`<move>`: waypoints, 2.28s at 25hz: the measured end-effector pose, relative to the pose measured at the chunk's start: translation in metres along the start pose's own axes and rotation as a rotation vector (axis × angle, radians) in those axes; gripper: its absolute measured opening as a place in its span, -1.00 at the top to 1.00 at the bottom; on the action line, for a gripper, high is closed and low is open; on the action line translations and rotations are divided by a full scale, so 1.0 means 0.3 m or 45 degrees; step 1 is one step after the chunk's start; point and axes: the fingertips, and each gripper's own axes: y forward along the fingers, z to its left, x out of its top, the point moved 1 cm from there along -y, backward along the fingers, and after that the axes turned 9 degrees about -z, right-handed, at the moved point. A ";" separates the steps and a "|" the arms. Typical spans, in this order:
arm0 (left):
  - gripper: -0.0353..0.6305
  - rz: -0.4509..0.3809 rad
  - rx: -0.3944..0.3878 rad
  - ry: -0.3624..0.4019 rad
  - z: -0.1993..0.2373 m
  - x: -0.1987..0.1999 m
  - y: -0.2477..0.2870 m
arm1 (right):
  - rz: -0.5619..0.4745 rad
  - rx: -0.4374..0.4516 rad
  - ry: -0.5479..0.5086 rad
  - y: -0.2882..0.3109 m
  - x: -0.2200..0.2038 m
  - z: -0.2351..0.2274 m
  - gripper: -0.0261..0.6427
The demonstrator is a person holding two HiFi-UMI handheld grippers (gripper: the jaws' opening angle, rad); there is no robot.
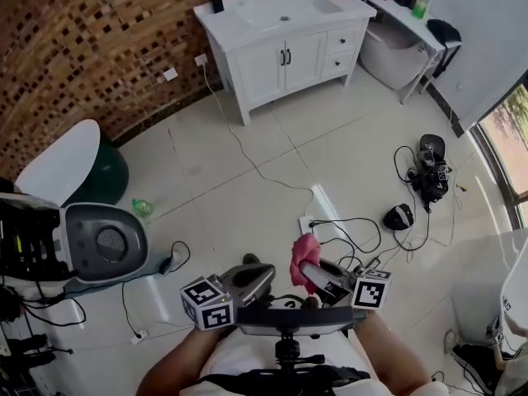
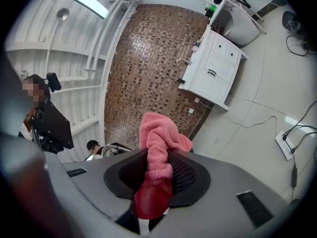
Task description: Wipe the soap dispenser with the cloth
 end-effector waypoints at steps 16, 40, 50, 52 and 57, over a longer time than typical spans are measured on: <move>0.88 -0.085 -0.023 -0.073 0.574 0.523 -0.199 | 0.003 -0.082 -0.050 0.756 0.144 0.020 0.55; 0.47 -0.276 0.233 0.116 1.228 1.390 0.710 | 0.053 -0.055 -0.109 1.398 1.364 -0.549 0.55; 0.46 -0.330 0.200 0.157 1.609 1.738 0.853 | 0.053 -0.114 -0.167 1.770 1.637 -0.672 0.55; 0.43 -0.340 0.173 0.176 1.728 1.837 0.881 | 0.004 -0.103 -0.179 1.893 1.706 -0.691 0.55; 0.41 -0.318 0.111 0.182 1.977 2.050 0.906 | -0.063 -0.156 -0.157 2.153 1.811 -0.737 0.55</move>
